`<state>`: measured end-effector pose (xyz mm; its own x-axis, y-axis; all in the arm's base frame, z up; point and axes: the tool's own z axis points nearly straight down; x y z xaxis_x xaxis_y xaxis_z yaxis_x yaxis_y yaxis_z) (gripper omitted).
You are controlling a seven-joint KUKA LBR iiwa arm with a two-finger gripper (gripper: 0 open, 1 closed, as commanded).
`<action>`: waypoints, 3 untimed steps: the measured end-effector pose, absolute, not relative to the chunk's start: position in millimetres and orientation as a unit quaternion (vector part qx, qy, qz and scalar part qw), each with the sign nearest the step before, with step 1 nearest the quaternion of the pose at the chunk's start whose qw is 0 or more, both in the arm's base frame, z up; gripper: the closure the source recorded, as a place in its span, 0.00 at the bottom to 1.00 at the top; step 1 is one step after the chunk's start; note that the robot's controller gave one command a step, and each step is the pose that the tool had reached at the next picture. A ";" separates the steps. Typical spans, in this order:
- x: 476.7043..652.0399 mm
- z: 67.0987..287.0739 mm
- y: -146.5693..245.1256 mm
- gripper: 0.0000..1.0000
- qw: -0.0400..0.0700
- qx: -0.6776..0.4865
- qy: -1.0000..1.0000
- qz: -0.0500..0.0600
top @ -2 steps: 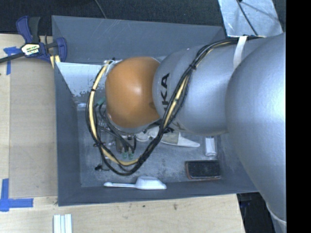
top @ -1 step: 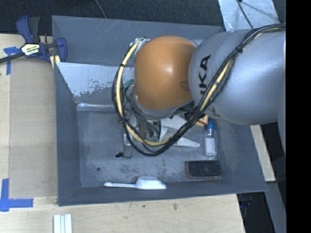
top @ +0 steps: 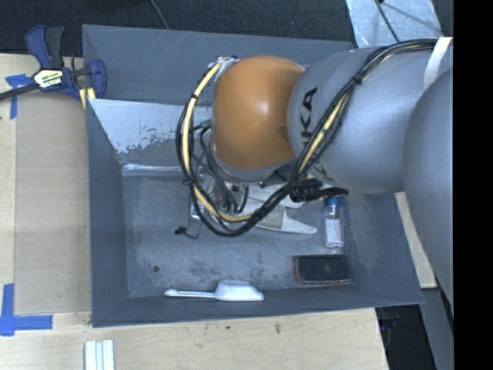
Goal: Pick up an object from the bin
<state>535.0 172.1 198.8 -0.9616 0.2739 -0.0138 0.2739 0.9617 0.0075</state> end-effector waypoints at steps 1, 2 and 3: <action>543.0 159.0 163.5 0.00 0.000 0.215 0.977 0.000; 567.5 133.0 150.9 0.00 0.002 0.105 0.994 0.001; 592.9 123.1 134.1 0.00 0.001 0.123 0.992 0.000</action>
Offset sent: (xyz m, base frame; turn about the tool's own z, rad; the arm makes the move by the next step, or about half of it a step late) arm 0.0435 -0.0285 -0.0795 -0.1048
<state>592.9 134.1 123.1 -0.9697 0.2443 -0.0023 0.2443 0.9697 0.0010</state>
